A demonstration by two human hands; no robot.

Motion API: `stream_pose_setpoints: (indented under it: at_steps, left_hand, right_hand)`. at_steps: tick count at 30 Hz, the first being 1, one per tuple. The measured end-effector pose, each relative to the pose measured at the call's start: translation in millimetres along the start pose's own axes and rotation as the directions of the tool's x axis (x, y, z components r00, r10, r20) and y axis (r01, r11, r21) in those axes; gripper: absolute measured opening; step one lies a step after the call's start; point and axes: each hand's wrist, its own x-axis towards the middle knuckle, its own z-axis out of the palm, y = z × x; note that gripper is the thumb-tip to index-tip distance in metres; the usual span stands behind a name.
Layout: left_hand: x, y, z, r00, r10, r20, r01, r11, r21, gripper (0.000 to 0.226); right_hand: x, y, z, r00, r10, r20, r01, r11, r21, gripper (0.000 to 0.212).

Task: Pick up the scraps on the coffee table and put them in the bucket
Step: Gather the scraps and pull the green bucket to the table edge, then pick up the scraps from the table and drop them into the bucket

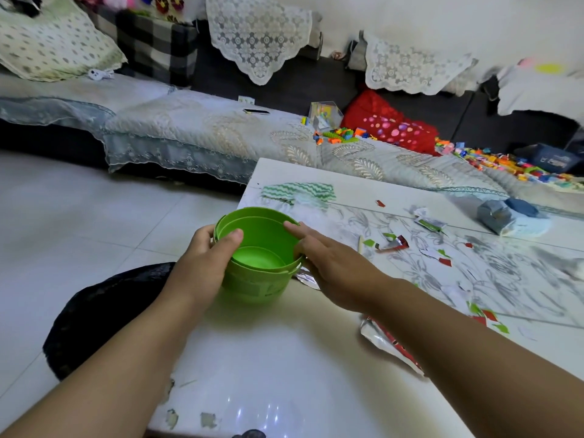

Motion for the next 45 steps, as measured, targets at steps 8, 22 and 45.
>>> stream_pose_setpoints:
  at_steps: [8, 22, 45]
  left_hand:
    - [-7, 3, 3, 0.981, 0.147, -0.125, -0.109, 0.957, 0.270, 0.055]
    - [-8, 5, -3, 0.979, 0.205, 0.001, -0.181, 0.864, 0.469, 0.072]
    - [-15, 3, 8, 0.972, 0.224, 0.071, -0.227, 0.822, 0.523, 0.089]
  right_hand:
    - [5, -6, 9, 0.987, 0.160, 0.002, -0.160, 0.982, 0.097, 0.026]
    - [-1, 23, 19, 0.696, 0.698, 0.168, -0.711, 0.703, 0.030, 0.019]
    - [49, -41, -51, 0.888, 0.452, 0.082, -0.456, 0.890, 0.025, 0.037]
